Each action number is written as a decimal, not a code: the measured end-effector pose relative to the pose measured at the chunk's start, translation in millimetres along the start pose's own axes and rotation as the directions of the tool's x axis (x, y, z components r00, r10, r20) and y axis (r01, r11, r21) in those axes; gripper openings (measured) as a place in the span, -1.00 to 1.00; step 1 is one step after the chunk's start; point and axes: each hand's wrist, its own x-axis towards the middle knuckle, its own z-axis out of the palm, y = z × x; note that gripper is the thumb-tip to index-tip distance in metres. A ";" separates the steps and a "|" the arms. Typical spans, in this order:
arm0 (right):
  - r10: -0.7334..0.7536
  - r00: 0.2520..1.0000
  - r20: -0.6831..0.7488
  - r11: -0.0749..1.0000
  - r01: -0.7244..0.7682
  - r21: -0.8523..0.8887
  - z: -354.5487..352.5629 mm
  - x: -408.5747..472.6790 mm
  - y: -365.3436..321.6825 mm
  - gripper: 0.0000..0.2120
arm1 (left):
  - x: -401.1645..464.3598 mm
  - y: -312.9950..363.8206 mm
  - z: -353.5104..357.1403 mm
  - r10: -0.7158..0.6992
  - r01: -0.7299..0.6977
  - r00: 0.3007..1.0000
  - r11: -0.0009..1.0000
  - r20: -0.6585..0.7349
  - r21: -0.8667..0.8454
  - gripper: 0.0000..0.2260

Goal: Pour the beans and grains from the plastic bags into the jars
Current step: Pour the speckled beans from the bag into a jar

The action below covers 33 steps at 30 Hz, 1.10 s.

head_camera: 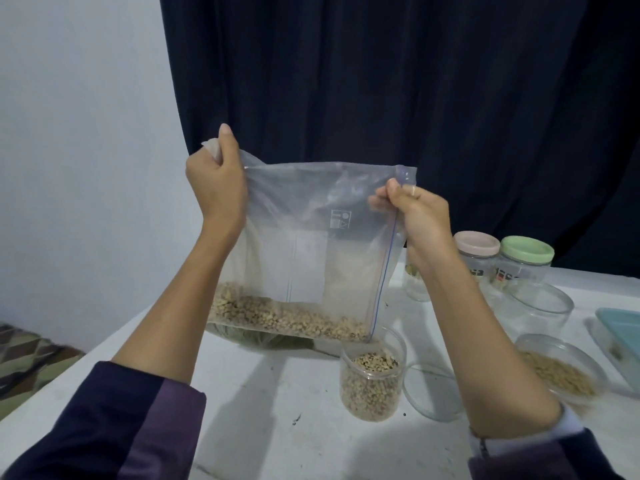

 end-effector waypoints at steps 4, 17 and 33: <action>-0.005 1.000 -0.011 1.000 0.005 0.004 1.2 1.1 2.2 -0.81 | -0.4 -1.0 0.3 0.006 -0.006 1.000 1.000 -0.007 -0.002 -0.52; -0.030 1.000 0.008 0.999 0.029 0.037 -2.0 -0.8 5.0 -0.81 | 0.4 1.5 2.4 0.010 -0.010 1.000 1.000 0.003 -0.002 -0.52; -0.001 1.000 -0.026 0.991 0.005 0.131 -1.6 1.1 7.4 -0.81 | 0.8 6.6 7.6 0.047 -0.047 0.998 0.999 0.031 -0.004 -0.51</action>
